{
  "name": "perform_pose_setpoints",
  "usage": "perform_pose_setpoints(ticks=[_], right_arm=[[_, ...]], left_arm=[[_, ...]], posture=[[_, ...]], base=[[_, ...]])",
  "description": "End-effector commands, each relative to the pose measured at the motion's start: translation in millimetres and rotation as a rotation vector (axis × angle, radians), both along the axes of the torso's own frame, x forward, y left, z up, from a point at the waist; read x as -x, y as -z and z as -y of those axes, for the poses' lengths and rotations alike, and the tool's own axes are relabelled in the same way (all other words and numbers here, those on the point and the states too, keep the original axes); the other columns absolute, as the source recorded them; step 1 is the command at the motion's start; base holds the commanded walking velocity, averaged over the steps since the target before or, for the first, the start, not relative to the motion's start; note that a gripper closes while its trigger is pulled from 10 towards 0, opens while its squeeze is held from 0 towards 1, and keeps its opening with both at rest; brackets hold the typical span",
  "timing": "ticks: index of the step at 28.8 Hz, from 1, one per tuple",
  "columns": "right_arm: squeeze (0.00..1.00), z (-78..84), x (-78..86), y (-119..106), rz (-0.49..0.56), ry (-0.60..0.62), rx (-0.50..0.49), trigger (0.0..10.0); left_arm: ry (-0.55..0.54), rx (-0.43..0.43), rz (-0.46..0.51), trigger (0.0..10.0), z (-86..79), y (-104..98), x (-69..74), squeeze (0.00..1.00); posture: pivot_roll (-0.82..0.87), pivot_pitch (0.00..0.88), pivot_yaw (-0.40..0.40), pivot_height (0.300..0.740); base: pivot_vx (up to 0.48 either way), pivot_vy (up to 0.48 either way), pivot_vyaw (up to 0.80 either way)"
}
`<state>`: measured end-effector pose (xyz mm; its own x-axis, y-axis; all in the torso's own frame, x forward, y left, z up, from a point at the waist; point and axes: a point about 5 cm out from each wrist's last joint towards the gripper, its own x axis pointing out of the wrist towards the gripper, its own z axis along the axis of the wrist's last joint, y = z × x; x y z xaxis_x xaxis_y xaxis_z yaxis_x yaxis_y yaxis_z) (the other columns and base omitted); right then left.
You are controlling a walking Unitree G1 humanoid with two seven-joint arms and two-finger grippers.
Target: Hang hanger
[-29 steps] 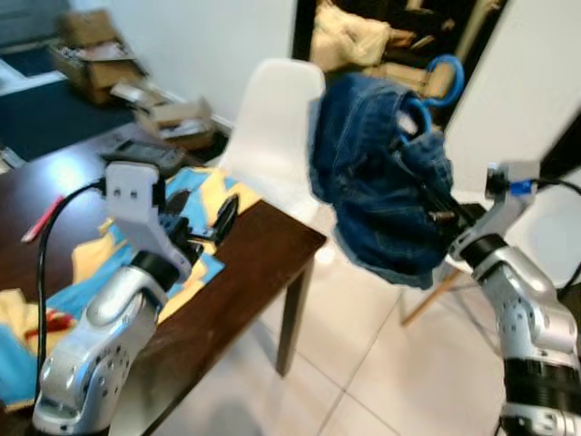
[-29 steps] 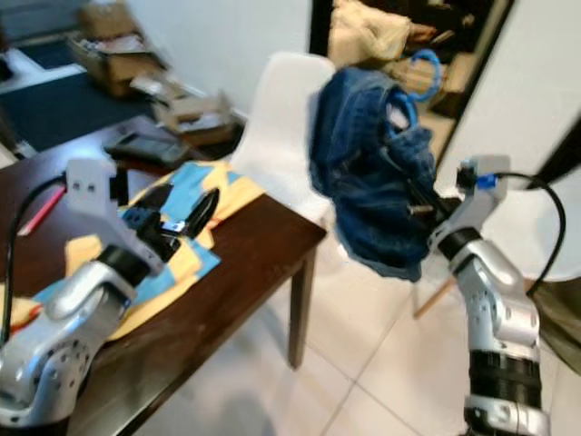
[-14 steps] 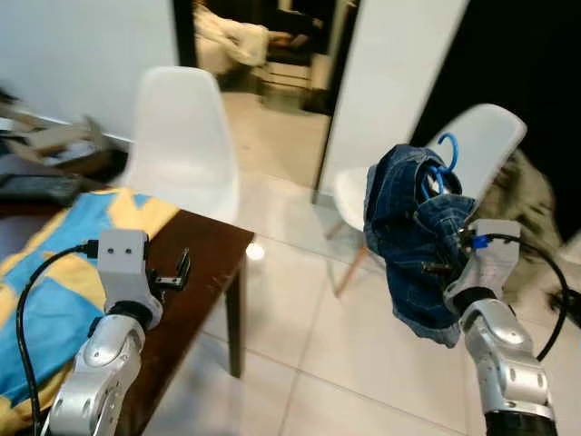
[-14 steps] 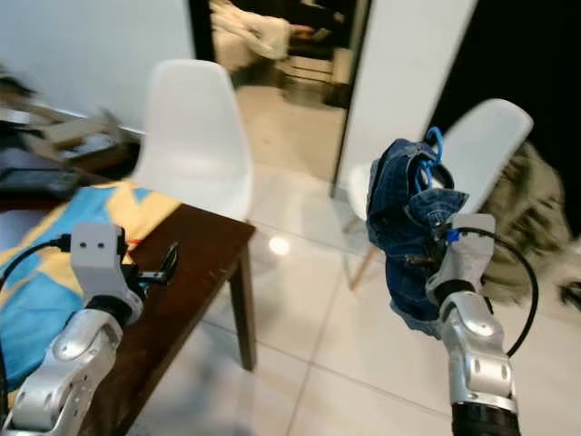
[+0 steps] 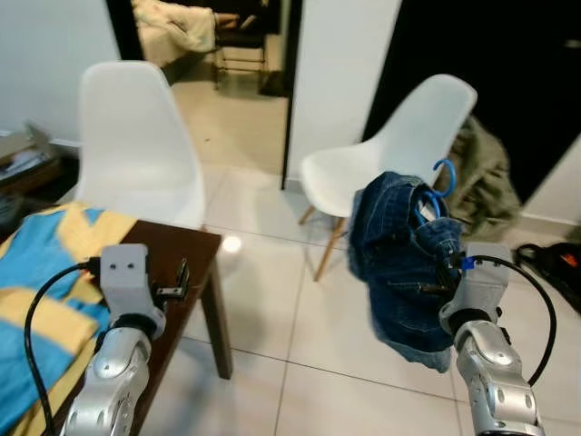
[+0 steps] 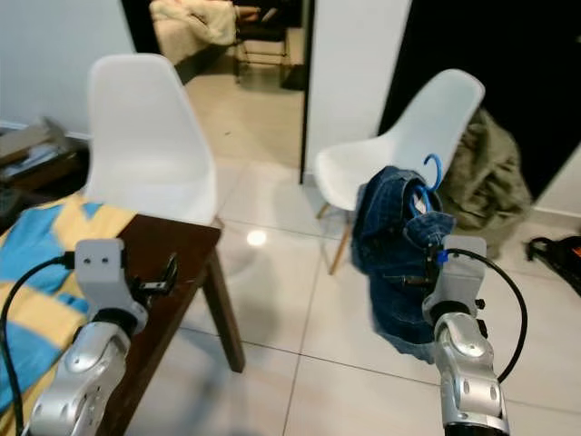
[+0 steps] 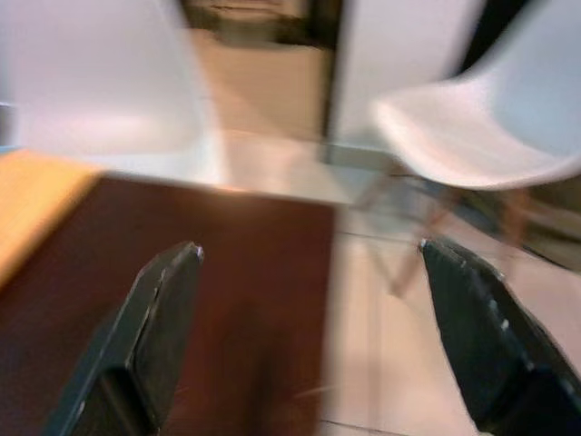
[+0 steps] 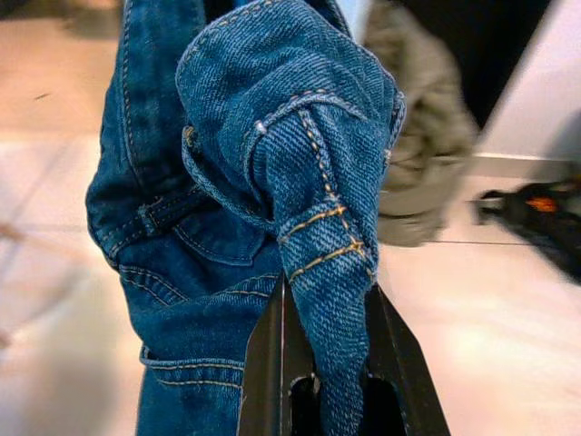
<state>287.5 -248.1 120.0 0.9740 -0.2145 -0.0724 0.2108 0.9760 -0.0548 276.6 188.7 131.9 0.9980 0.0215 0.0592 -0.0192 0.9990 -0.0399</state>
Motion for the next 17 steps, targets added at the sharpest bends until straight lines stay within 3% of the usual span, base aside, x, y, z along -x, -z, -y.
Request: perform_pose_setpoints(ticks=[1,17], right_arm=[[0.00,2.1,-0.7,-10.3,0.063,0.017,0.033,0.0],[0.00,1.8,-6.3,-12.0,0.072,0.027,0.042,0.0]], left_arm=[[-0.005,-0.002,-0.035,10.0,-0.5,9.7,2.0,0.00],[-0.018,-0.008,-0.027,10.0,-3.5,11.5,2.3,0.00]], posture=[[0.00,0.075,-0.057,0.740],[0.02,0.077,-0.064,0.740]], base=[[0.000,0.000,-0.80],[0.000,0.000,-0.80]])
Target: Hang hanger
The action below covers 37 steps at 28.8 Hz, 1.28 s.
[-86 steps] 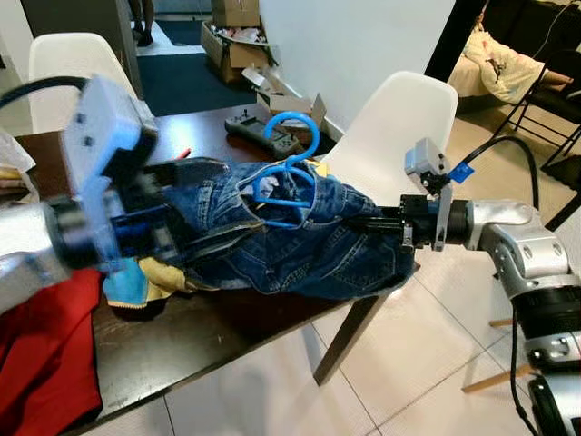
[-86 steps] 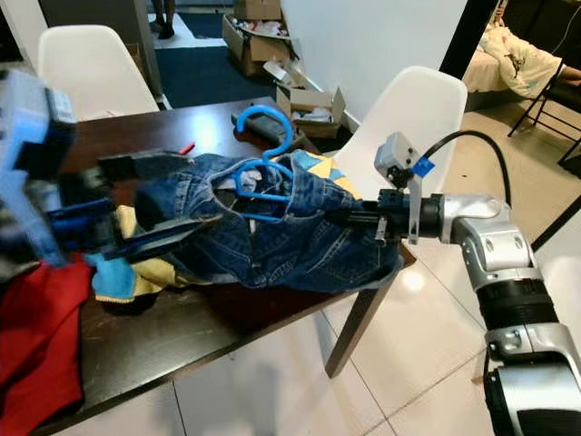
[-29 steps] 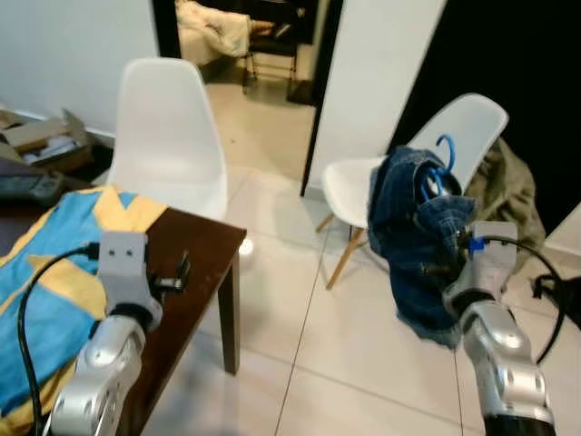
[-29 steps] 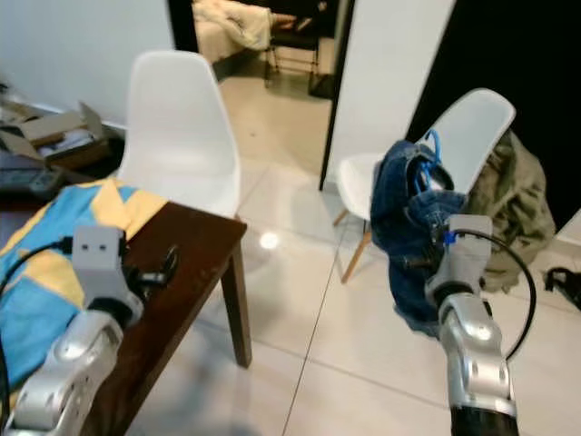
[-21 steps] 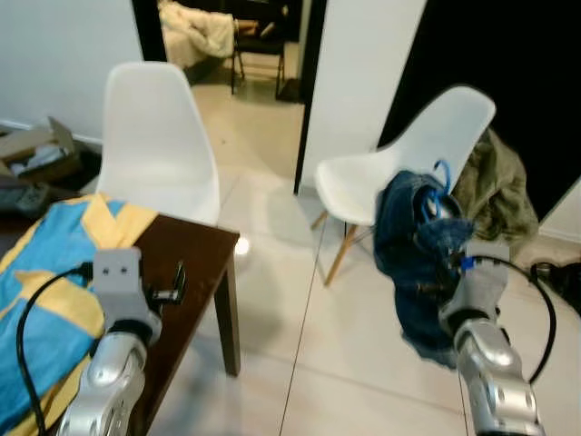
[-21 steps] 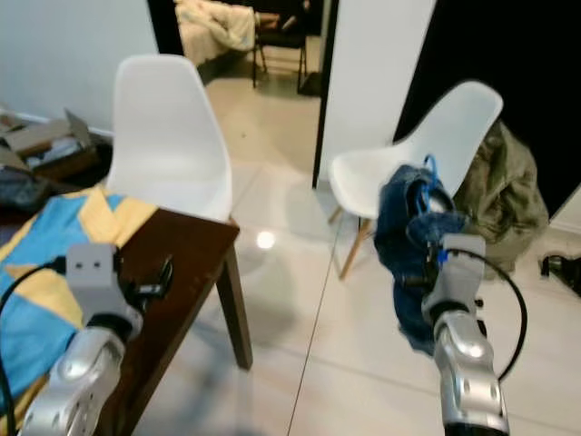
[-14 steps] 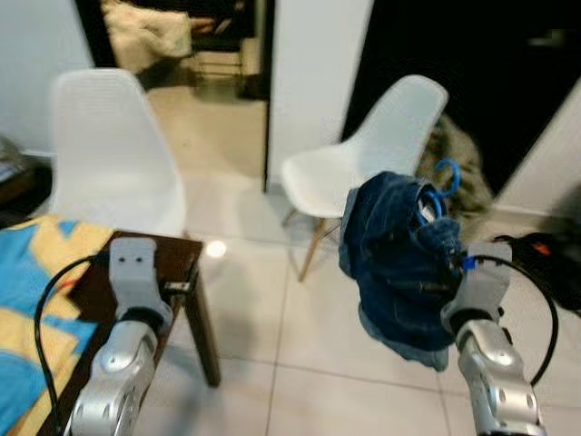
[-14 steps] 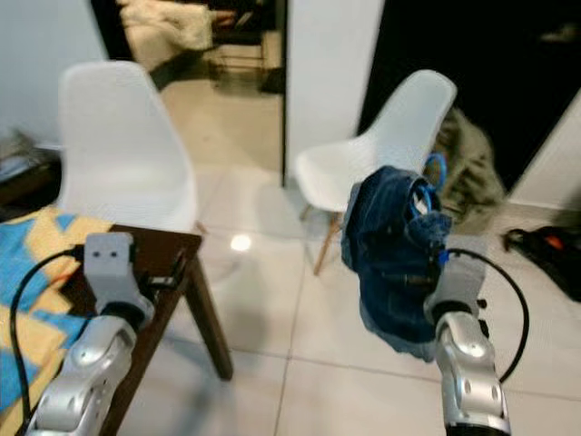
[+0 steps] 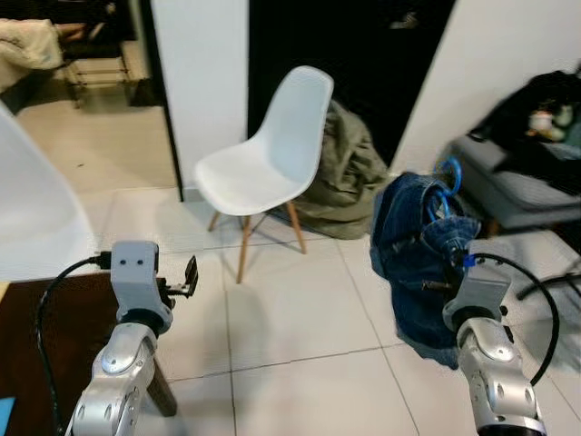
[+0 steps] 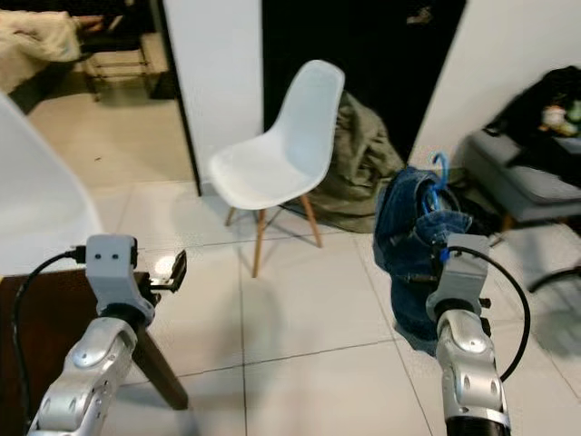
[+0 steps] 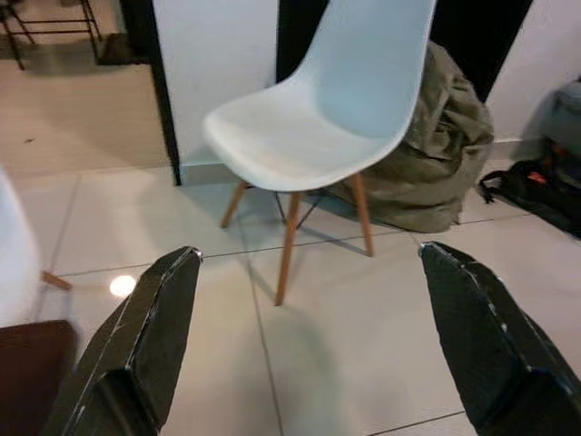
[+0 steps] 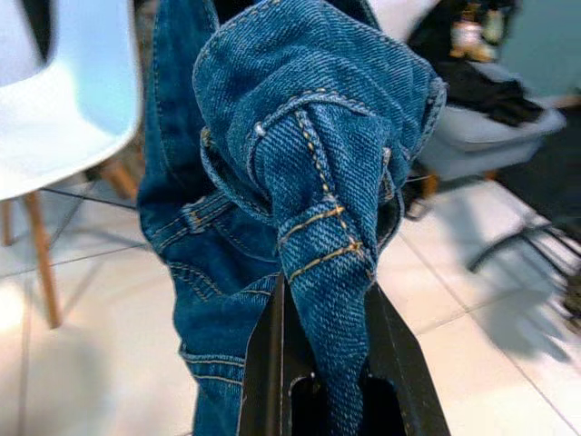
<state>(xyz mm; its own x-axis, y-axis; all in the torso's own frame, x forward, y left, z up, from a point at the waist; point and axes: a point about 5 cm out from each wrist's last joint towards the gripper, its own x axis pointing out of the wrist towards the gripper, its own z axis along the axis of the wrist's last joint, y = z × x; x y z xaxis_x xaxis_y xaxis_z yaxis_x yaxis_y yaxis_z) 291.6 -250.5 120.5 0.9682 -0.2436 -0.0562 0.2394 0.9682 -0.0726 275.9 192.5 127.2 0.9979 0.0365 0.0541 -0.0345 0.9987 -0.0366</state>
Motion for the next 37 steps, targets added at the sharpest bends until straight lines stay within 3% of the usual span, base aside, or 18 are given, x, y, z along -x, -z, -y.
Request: perform_pose_setpoints(ticks=[1,24,37], right_arm=[[0.00,-0.6,-2.2,-12,0.060,-0.002,0.021,0.0],[0.00,-1.7,-9.4,-12,0.083,0.021,0.012,0.0],[0.00,-1.1,-10.6,-12,0.086,0.017,0.020,0.0]], left_arm=[[-0.003,-0.005,-0.022,10.0,0.3,7,1.6,0.00],[0.007,0.013,-0.016,10.0,-6.4,6,-9.8,0.00],[0.006,0.018,0.002,10.0,-4.0,6,-9.1,0.00]], posture=[[0.02,0.077,-0.064,0.740],[0.03,0.077,-0.039,0.740],[0.03,0.084,-0.060,0.740]], base=[[0.000,0.000,-0.80],[0.000,0.000,-0.80],[0.000,0.000,-0.80]])
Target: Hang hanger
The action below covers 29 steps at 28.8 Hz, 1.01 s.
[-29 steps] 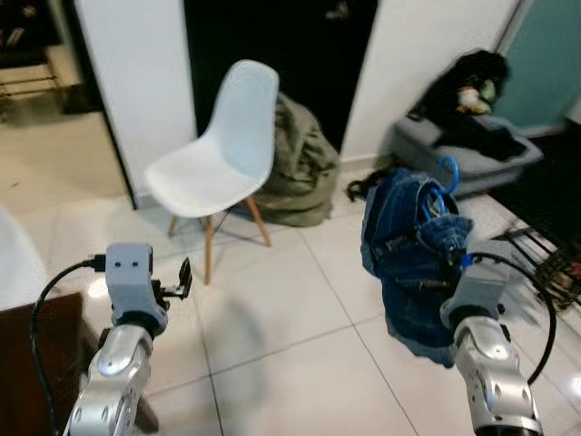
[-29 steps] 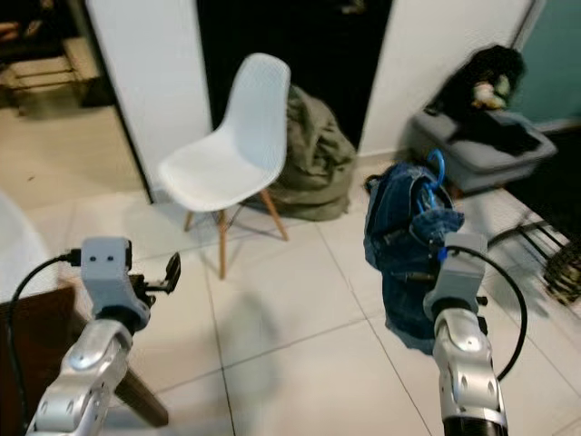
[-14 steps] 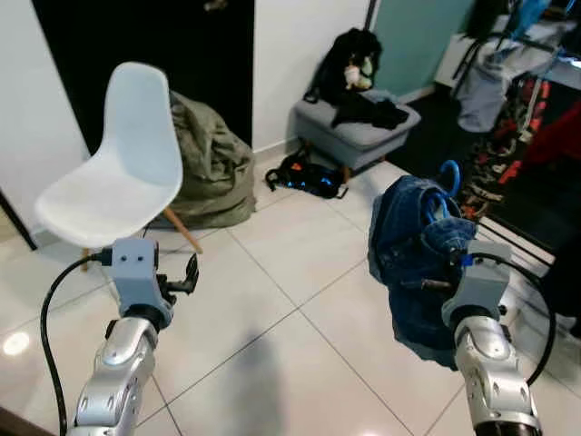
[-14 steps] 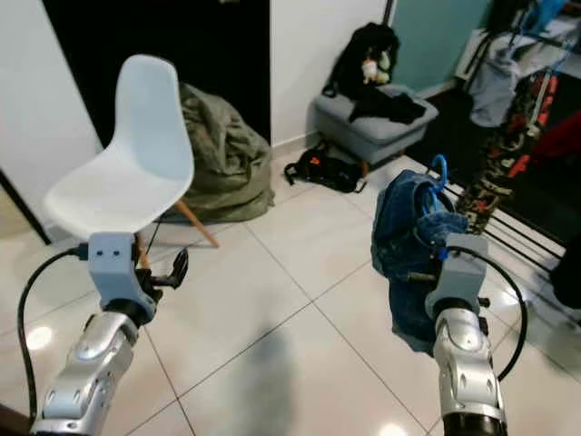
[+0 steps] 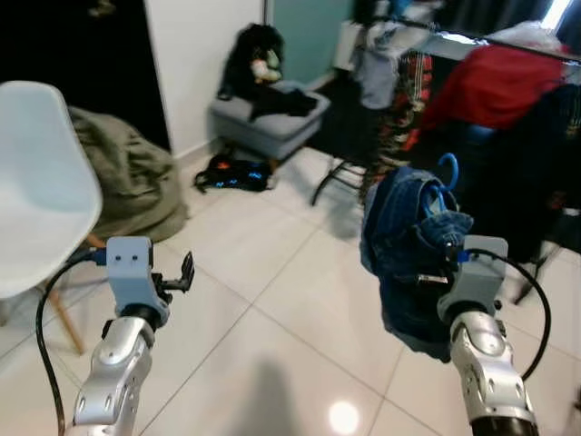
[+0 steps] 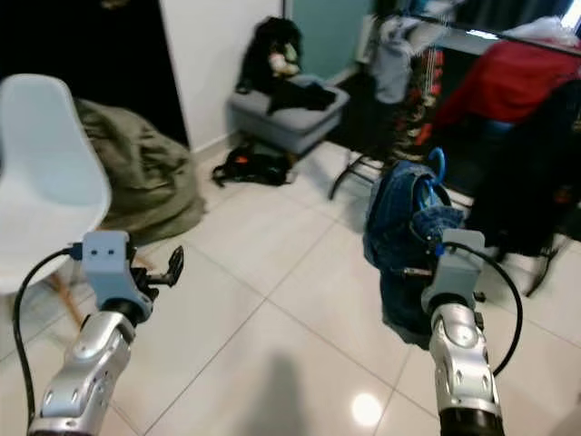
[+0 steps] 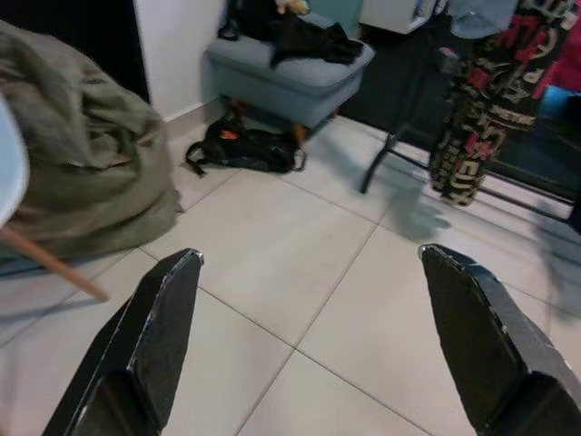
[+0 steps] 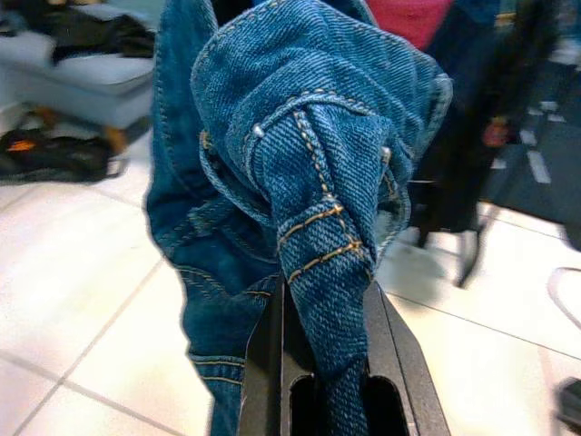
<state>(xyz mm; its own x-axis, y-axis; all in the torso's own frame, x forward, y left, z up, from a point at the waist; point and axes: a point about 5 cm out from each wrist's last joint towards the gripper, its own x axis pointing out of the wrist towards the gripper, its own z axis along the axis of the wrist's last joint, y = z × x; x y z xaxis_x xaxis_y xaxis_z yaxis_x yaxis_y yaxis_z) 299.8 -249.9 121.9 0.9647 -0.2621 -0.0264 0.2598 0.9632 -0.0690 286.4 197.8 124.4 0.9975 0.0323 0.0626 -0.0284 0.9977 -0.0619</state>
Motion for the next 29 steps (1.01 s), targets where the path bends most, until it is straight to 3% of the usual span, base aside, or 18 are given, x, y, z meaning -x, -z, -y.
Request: perform_pose_setpoints(ticks=[1,2,3,4,13,26,29], right_arm=[[0.00,-0.2,-2.3,-11.0,0.056,-0.003,0.019,0.0],[0.00,0.3,-2.2,-11.3,0.056,-0.002,0.025,0.7],[0.00,0.3,-2.2,-11.3,0.056,-0.002,0.025,0.7],[0.00,1.3,-2.0,-11.6,0.056,0.002,0.028,10.0],[0.00,4.5,-1.5,-12.2,0.055,0.022,0.031,10.0],[0.00,7.5,0.2,-12.1,0.062,0.060,0.020,10.0],[0.00,7.3,0.4,-12.2,0.056,0.063,0.036,10.0]], left_arm=[[0.002,-0.003,-0.006,10.0,1.9,2.9,1.3,0.00],[0.003,0.000,-0.006,10.0,2.4,2.9,1.4,0.00],[0.003,0.000,-0.006,10.0,2.4,2.9,1.4,0.00],[0.006,0.004,-0.003,10.0,3.0,2.8,1.6,0.00],[0.036,0.006,0.017,10.0,6.3,0.9,2.3,0.00],[0.063,0.010,0.033,10.0,8.7,-0.5,3.3,0.00],[0.070,0.009,0.035,10.0,9.5,-0.6,3.4,0.00]], posture=[[0.03,0.084,-0.061,0.740],[0.02,0.085,-0.062,0.740],[0.02,0.085,-0.062,0.740],[0.02,0.084,-0.062,0.740],[0.02,0.085,-0.059,0.740],[0.01,0.081,-0.052,0.740],[0.01,0.080,-0.051,0.740]], base=[[0.000,0.000,-0.80],[0.000,0.000,-0.74],[0.000,0.000,-0.74],[0.000,0.000,0.00],[0.031,0.000,0.00],[0.458,0.000,0.00],[0.480,0.000,-0.79]])
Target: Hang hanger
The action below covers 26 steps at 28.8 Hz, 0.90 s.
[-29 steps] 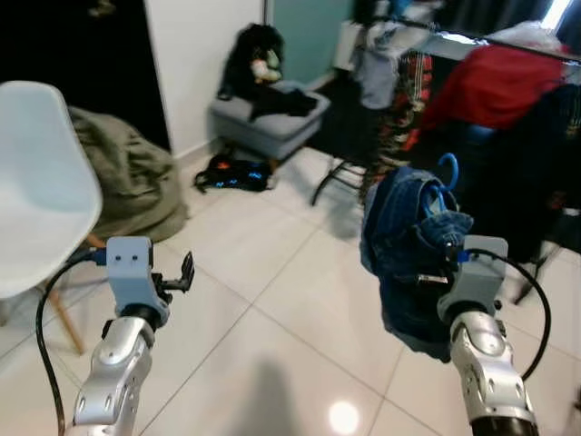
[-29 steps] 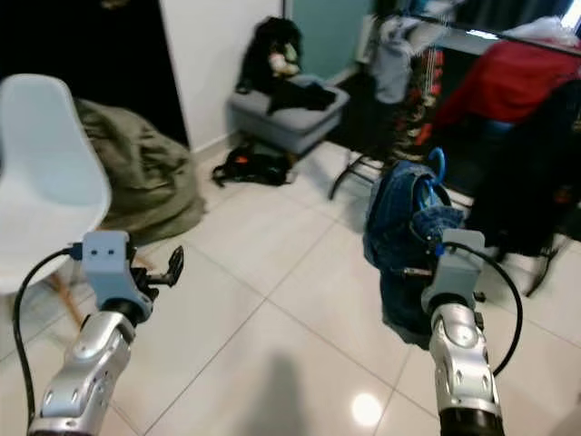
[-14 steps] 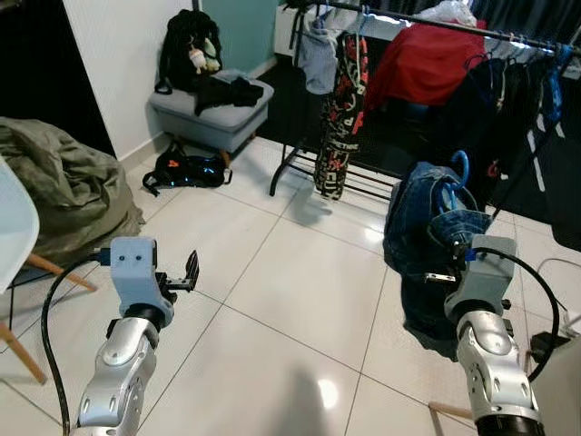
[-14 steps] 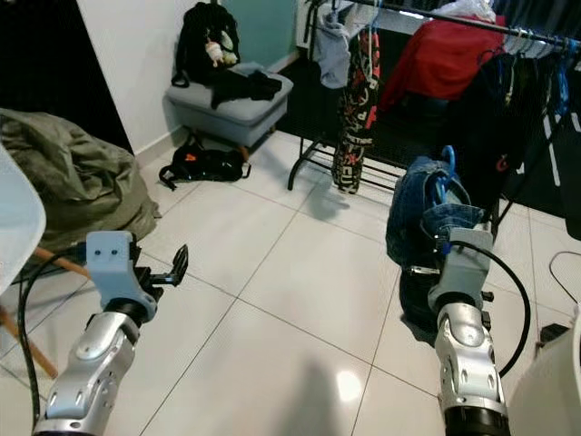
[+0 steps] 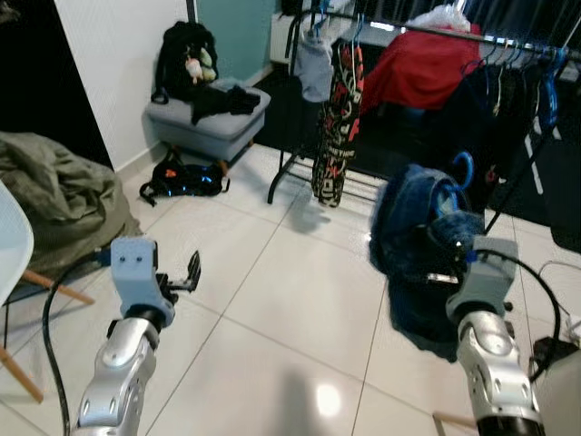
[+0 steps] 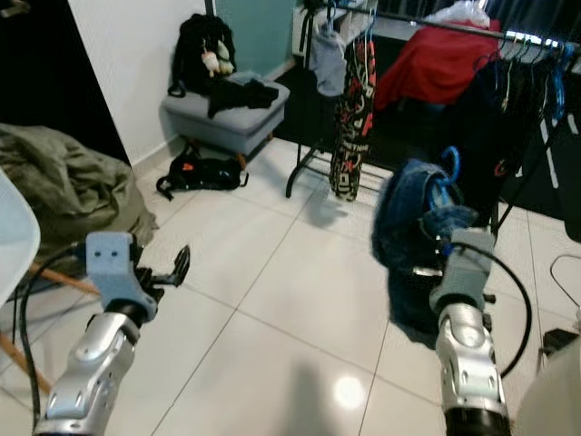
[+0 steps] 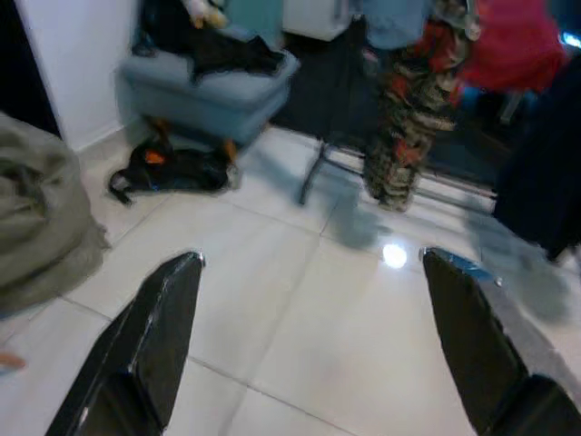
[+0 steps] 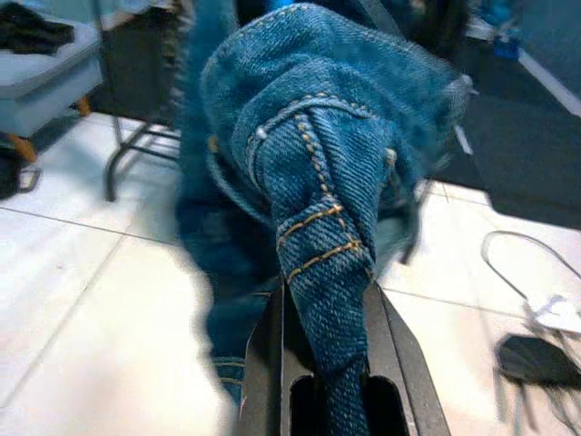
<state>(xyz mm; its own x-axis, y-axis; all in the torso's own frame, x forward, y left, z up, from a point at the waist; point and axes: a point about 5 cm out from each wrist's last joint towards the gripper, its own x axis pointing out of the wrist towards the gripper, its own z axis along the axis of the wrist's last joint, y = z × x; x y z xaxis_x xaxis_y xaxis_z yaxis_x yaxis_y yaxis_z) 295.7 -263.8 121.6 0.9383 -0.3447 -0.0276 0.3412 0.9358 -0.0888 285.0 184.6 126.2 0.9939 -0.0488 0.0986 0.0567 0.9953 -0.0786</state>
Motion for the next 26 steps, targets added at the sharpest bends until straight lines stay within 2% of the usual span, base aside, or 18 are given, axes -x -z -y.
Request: perform_pose_setpoints(ticks=[1,6,15,26], right_arm=[[0.00,-6.8,-3.8,-12.4,0.061,-0.024,0.022,10.0],[0.00,-6.9,-4.3,-12.5,0.060,-0.024,0.022,10.0],[0.00,-7.4,-4.0,-13.9,0.072,-0.023,0.016,10.0],[0.00,-8.0,-4.2,-13.3,0.066,-0.023,0.013,10.0]], left_arm=[[-0.011,-0.008,0.000,10.0,-3.6,1.1,2.0,0.00],[-0.009,-0.007,0.002,10.0,-3.2,0.9,1.6,0.00],[-0.007,-0.008,0.005,10.0,-3.3,0.2,1.6,0.00],[-0.009,-0.016,0.007,10.0,-4.3,-0.3,2.1,0.00]], posture=[[0.01,0.080,-0.051,0.740],[0.01,0.076,-0.057,0.740],[0.01,0.080,-0.053,0.740],[0.01,0.082,-0.050,0.740]], base=[[0.480,0.000,-0.78],[0.480,0.000,-0.78],[0.480,0.000,0.00],[0.480,0.000,-0.76]])
